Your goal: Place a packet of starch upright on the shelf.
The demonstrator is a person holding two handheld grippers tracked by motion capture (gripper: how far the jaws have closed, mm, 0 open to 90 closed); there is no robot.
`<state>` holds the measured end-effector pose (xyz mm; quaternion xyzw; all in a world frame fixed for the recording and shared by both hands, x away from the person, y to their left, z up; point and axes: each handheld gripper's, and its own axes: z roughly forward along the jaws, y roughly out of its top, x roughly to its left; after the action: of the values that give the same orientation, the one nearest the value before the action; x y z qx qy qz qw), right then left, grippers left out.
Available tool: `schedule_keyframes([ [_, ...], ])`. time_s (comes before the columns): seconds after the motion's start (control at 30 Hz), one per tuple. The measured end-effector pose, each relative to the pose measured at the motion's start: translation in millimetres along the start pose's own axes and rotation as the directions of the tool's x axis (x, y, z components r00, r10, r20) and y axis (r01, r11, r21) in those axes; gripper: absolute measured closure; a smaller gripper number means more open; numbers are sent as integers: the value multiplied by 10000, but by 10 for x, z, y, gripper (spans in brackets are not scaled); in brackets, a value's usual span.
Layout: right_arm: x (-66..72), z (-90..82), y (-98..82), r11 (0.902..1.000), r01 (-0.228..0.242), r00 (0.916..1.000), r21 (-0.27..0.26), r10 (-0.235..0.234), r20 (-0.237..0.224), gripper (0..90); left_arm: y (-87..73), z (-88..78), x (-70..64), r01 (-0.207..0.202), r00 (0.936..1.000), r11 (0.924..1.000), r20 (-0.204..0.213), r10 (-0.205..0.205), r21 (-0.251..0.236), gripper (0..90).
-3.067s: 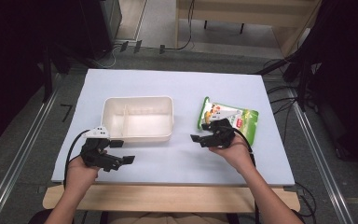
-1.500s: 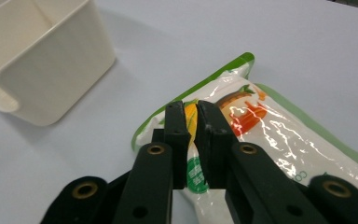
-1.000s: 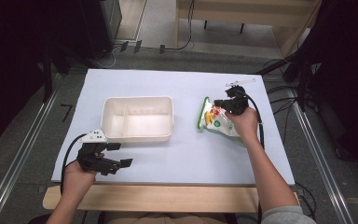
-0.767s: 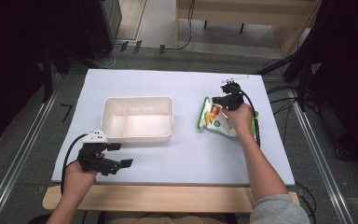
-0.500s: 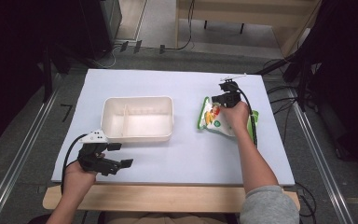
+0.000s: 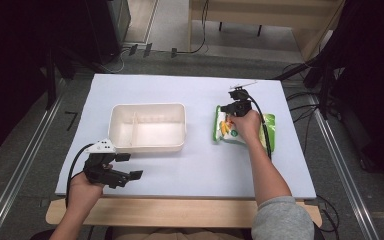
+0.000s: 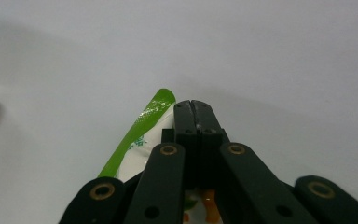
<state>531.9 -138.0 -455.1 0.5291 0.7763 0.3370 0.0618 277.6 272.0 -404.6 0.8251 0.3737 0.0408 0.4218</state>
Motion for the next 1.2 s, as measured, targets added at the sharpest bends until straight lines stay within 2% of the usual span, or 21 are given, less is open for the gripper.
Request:
schedule_keyframes([
  [0.27,178,3,-24,9958,825,9965,387,-819,-178,900,-2,-11,10,47,10000,10000,-49,-47,1,170],
  [0.33,200,2,-29,9954,866,9961,414,-860,-177,900,-2,-15,9,20,10000,10000,-54,-20,3,170],
  [0.37,223,-1,-41,9938,1010,9944,467,-994,-354,900,-2,-20,10,45,10000,10000,-76,-45,10,170],
  [0.67,312,-33,-133,9913,1233,9869,468,-1175,-1110,900,-3,-12,15,86,9999,10000,-73,-86,10,170],
  [0.93,422,-68,-189,9820,1743,9775,724,-1637,-1334,900,4,-11,11,66,9999,10000,-95,-66,0,169],
  [1.03,445,-74,-202,9806,1790,9759,799,-1667,-1406,900,6,-9,13,40,10000,10000,-55,-40,5,169],
  [1.1,466,-89,-235,9814,1733,9722,831,-1570,-1738,900,5,-1,18,41,10000,10000,-11,-41,-5,170],
  [1.2,485,-123,-280,9801,1857,9668,695,-1696,-1914,900,13,2,18,41,10000,10000,-71,-40,70,170],
])
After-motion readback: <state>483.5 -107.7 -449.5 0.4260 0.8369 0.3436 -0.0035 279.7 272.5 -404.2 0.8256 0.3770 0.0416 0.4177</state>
